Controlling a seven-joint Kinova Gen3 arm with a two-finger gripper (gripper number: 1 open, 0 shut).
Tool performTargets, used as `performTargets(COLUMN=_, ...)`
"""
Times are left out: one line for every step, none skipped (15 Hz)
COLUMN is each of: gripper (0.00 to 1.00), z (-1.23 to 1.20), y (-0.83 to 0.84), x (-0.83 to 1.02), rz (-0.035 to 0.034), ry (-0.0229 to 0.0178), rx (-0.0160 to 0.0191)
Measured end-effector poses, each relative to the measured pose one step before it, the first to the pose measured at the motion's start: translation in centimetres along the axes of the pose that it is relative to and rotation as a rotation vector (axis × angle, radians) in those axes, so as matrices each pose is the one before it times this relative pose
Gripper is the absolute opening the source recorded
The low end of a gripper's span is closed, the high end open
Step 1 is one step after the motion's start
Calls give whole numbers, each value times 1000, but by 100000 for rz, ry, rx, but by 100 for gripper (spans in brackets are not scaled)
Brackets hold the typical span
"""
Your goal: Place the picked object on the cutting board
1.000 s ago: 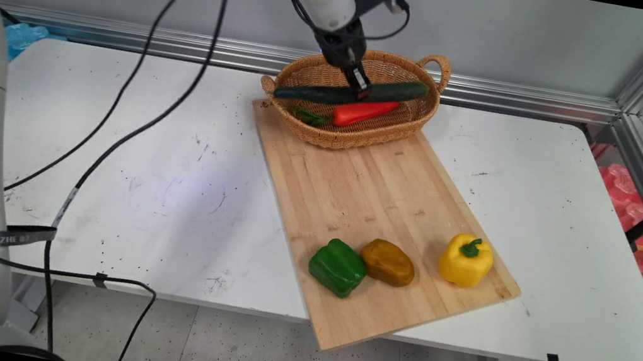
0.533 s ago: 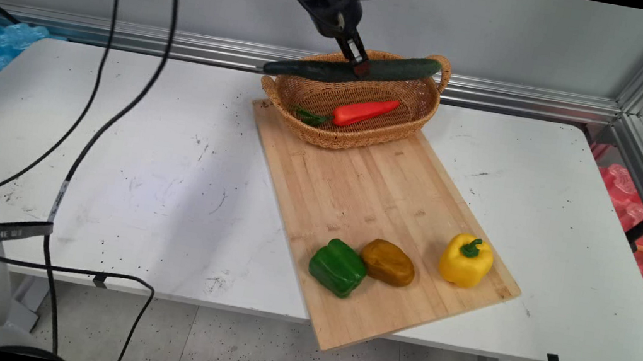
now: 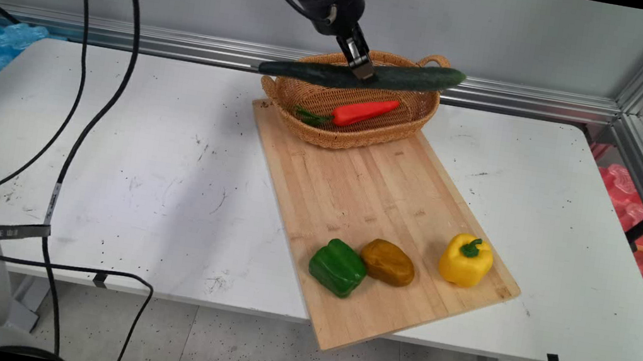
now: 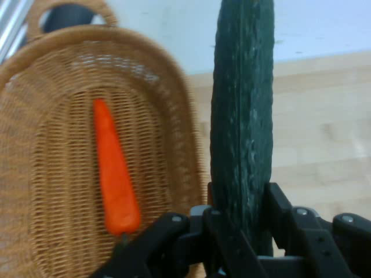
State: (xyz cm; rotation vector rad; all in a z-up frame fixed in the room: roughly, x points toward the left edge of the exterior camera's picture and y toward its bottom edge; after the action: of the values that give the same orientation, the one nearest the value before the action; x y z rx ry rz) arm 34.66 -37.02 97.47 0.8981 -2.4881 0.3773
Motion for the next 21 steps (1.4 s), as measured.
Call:
performTargets(gripper=0, z=-109, y=668, x=-4, rz=1410, ry=482, rx=-1564)
performTargets(gripper=0, z=29, y=456, x=-19, rz=993, ry=231, rx=-1097)
performTargets(gripper=0, z=237, y=586, x=-45, rz=1527, ry=149, rx=-1456)
performTargets(gripper=0, z=304, y=390, x=-55, rz=1228, ry=43, rx=-958)
performTargets(gripper=0, z=402, y=353, x=-66, rz=1241, ry=-44, rx=-950)
performTargets(gripper=0, z=705, y=404, x=-111, rz=1863, ry=-78, rx=-1186)
performTargets(gripper=0, z=626, y=282, x=-92, rz=1785, ry=-51, rx=-894)
performTargets(gripper=0, z=481, y=162, x=-64, rz=1171, ry=-134, rx=-675)
performTargets(gripper=0, z=926, y=260, x=-99, rz=2238, ry=-123, rx=-1172)
performTargets(gripper=0, z=847, y=182, x=-71, rz=1773, ry=-122, rx=-1038)
performTargets(gripper=0, z=1060, y=190, x=-71, rz=1897, ry=-176, rx=-1332)
performTargets(gripper=0, z=945, y=137, x=-32, rz=1605, ry=-98, rx=-1135)
performTargets(gripper=0, z=1103, y=126, x=-32, rz=1761, ry=-166, rx=-1241)
performTargets(gripper=0, z=1310, y=84, x=-22, rz=1813, ry=-164, rx=-1322)
performTargets(gripper=0, z=816, y=21, x=-22, rz=961, ry=-133, rx=-757)
performTargets(gripper=0, z=1258, y=12, x=-34, rz=1399, ry=-208, rx=-1149)
performTargets(gripper=0, z=1057, y=-11, x=-35, rz=1106, ry=-175, rx=-890)
performTargets(gripper=0, z=891, y=-4, x=-38, rz=858, ry=-186, rx=-827)
performTargets(gripper=0, z=957, y=8, x=-68, rz=770, ry=-284, rx=-965)
performTargets(gripper=0, z=794, y=28, x=-84, rz=543, ry=-337, rx=-863)
performTargets(gripper=0, z=850, y=41, x=-147, rz=498, ry=-453, rx=-922)
